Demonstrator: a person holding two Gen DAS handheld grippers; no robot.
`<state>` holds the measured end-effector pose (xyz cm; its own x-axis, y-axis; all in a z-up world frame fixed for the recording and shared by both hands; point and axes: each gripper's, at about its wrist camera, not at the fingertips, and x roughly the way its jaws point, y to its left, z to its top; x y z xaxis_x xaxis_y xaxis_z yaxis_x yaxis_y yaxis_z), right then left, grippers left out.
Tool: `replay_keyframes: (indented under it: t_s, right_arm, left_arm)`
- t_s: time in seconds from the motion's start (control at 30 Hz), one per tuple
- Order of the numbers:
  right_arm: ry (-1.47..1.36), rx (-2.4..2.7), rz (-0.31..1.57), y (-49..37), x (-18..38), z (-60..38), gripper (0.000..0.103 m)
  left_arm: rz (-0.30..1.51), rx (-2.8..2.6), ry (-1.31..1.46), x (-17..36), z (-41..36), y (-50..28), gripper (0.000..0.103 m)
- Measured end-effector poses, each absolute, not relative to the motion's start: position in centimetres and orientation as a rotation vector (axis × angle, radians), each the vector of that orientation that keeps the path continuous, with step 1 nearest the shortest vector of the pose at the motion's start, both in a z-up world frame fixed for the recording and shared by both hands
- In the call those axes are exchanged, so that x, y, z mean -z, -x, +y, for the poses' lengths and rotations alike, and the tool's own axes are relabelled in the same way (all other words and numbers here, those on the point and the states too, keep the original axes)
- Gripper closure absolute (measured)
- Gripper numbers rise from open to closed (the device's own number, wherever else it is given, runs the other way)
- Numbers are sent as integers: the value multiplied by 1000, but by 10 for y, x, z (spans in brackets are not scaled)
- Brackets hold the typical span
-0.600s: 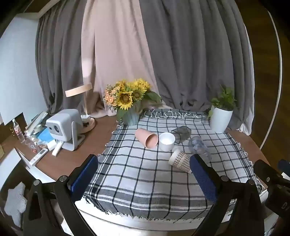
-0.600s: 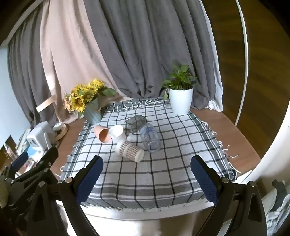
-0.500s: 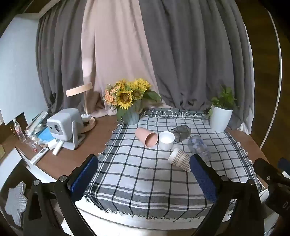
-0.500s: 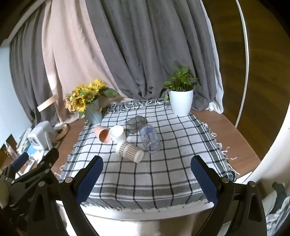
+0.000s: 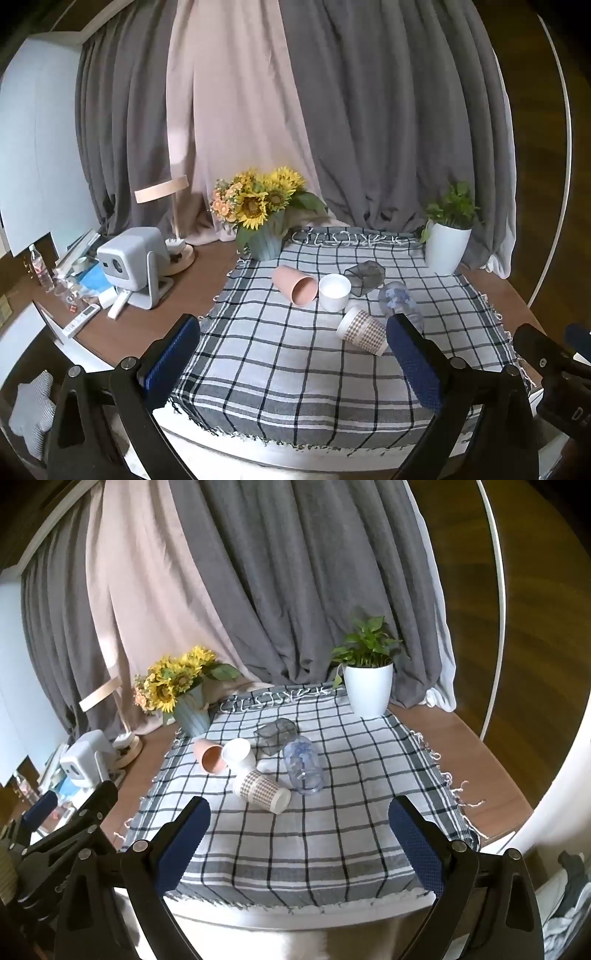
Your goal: Flip cup upside down
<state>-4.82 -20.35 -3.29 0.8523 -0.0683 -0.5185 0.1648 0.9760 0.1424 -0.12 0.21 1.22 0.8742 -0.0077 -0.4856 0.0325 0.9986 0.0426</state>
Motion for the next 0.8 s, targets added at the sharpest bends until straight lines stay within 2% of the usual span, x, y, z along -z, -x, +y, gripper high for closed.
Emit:
replay_keyframes:
  t_s: [0.8]
  right_arm:
    - [-194,127,535,51,39,-211,5]
  left_arm:
    - [501,24,-47,-8,-10,3,0]
